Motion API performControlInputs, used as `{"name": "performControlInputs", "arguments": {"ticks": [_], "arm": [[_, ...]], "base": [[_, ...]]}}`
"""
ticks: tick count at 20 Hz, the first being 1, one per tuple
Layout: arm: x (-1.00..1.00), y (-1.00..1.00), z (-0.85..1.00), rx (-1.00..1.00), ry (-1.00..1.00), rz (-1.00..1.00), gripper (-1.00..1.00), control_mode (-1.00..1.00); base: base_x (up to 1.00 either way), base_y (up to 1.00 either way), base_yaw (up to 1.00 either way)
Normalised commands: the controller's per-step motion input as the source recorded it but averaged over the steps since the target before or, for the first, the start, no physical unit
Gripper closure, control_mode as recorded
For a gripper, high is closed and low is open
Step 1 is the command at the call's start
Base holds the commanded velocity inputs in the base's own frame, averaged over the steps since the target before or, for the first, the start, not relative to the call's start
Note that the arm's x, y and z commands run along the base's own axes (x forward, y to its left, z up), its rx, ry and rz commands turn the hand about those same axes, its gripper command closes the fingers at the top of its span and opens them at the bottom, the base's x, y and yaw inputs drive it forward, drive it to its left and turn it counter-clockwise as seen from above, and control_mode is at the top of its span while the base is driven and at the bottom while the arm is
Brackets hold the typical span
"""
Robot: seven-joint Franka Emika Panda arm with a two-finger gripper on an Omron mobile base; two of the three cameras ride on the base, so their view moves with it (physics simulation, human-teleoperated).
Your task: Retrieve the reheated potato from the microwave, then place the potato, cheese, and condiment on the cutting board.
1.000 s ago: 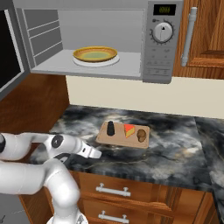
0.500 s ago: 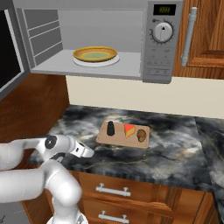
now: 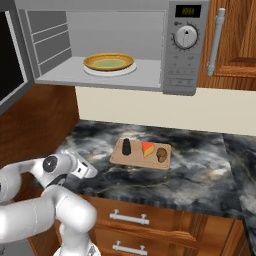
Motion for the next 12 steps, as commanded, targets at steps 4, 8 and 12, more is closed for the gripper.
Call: {"name": "performControlInputs", "arguments": {"ticks": [4,8,12], "arm": [[-0.16,-0.06,0.63,0.13,0.19,0.02,-1.00,-1.00],[-0.07,-0.06,0.62,0.09,0.26,0.00,-1.00,-1.00],[0.00,-0.07,0.65,0.05,0.35,0.00,-1.00,-1.00]], "base": [[0.00,0.00,0.00],[0.00,0.00,0.00],[0.00,0.00,0.00]]}}
